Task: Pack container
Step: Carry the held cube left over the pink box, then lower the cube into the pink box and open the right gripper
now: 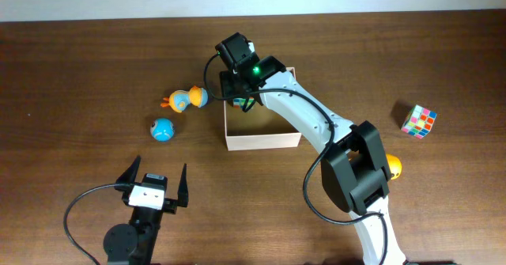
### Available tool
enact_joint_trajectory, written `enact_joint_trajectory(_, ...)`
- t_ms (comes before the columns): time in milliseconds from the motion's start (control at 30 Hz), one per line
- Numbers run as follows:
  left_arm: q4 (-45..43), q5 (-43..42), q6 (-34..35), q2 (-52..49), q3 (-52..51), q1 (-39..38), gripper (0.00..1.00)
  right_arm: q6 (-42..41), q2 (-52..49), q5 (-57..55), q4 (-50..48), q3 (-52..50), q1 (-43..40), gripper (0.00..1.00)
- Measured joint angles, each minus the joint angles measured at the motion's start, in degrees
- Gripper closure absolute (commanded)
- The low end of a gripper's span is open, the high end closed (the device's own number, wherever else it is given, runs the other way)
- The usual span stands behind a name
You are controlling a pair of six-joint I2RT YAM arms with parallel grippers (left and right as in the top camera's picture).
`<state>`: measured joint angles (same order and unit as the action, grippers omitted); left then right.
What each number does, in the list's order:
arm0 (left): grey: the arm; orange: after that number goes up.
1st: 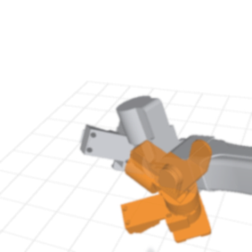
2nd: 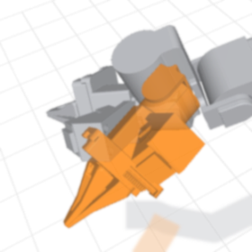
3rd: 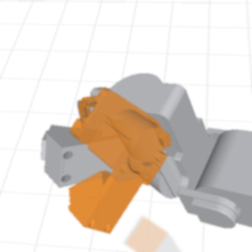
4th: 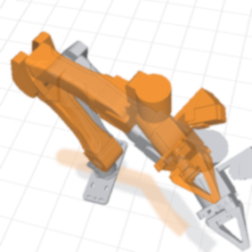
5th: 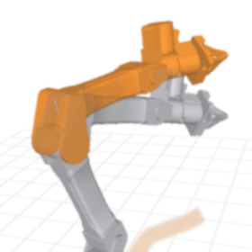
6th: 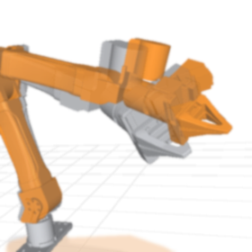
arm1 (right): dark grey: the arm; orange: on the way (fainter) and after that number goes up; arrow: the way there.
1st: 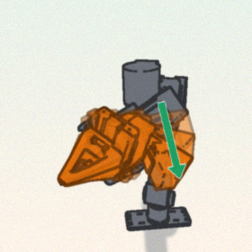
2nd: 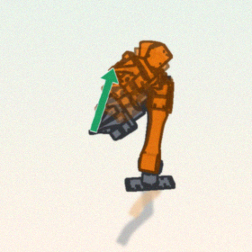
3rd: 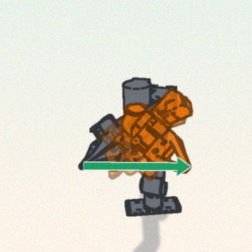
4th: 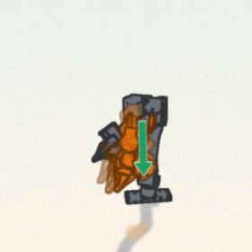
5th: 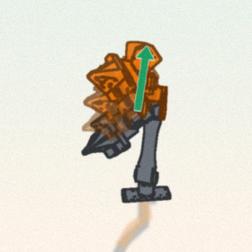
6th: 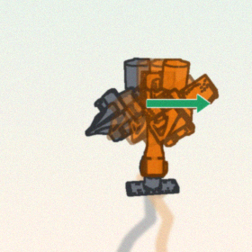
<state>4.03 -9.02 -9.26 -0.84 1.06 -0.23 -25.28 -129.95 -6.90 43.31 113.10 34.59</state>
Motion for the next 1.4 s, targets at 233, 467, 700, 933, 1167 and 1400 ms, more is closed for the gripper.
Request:
enact_joint_trajectory(233, 0.0, 0.0, 0.0, 0.0, 0.0, 0.0, 0.01, 0.4, 0.0, 0.0, 1.1, 0.0, 0.0, 0.34)
enact_joint_trajectory(467, 0.0, 0.0, 0.0, 0.0, 0.0, 0.0, 0.01, 1.0, 0.0, -0.6, 5.9, 0.0, -1.7, 0.62)
enact_joint_trajectory(700, 0.0, 0.0, 0.0, 0.0, 0.0, 0.0, 0.01, 1.2, 0.0, -0.9, 6.8, 0.0, -5.3, 0.80)
enact_joint_trajectory(933, 0.0, 0.0, 0.0, 0.0, 0.0, 0.0, 0.01, 1.3, -0.3, -1.2, 5.5, 0.0, -5.4, 0.81)
enact_joint_trajectory(1167, 0.0, 0.0, 0.0, 0.0, 0.0, 0.0, 0.01, 1.3, -3.2, -1.2, 5.0, 0.0, -5.4, 0.81)
enact_joint_trajectory(1400, 0.0, 0.0, 0.0, 0.0, 0.0, 0.0, 0.01, 1.3, -4.0, -1.1, 4.1, 0.0, -5.4, 0.81)
